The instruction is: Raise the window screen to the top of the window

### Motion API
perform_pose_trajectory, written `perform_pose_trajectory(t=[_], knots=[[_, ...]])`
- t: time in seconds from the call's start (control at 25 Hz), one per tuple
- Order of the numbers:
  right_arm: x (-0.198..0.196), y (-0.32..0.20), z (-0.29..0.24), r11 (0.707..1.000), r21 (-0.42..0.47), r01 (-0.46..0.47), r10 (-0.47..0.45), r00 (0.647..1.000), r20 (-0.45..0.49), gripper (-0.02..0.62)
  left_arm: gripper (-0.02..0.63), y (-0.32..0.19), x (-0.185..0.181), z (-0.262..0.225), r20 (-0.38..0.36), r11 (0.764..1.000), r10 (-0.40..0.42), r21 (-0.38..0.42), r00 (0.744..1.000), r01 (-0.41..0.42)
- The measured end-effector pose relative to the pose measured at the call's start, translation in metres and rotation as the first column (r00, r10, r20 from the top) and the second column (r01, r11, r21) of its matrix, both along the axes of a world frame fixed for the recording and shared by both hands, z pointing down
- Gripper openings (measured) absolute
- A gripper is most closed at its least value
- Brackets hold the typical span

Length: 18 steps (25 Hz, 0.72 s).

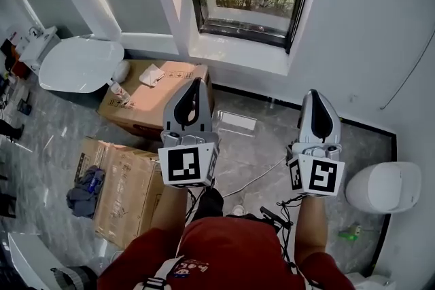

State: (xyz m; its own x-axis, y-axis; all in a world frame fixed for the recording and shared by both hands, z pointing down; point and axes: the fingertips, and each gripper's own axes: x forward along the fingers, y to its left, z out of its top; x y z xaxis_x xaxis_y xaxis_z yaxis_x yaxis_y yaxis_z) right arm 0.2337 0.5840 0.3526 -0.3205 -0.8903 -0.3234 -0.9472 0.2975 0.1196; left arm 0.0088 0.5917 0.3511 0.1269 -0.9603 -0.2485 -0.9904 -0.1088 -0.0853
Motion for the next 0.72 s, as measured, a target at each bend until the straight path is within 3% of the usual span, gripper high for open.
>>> perform_pose_trajectory(t=[0.72], knots=[[-0.124, -0.127, 0.009, 0.998, -0.024, -0.052, 0.05, 0.997, -0.065, 0.009, 0.005, -0.131, -0.125, 0.016, -0.045, 0.999, 0.035, -0.019, 0.998, -0.036]])
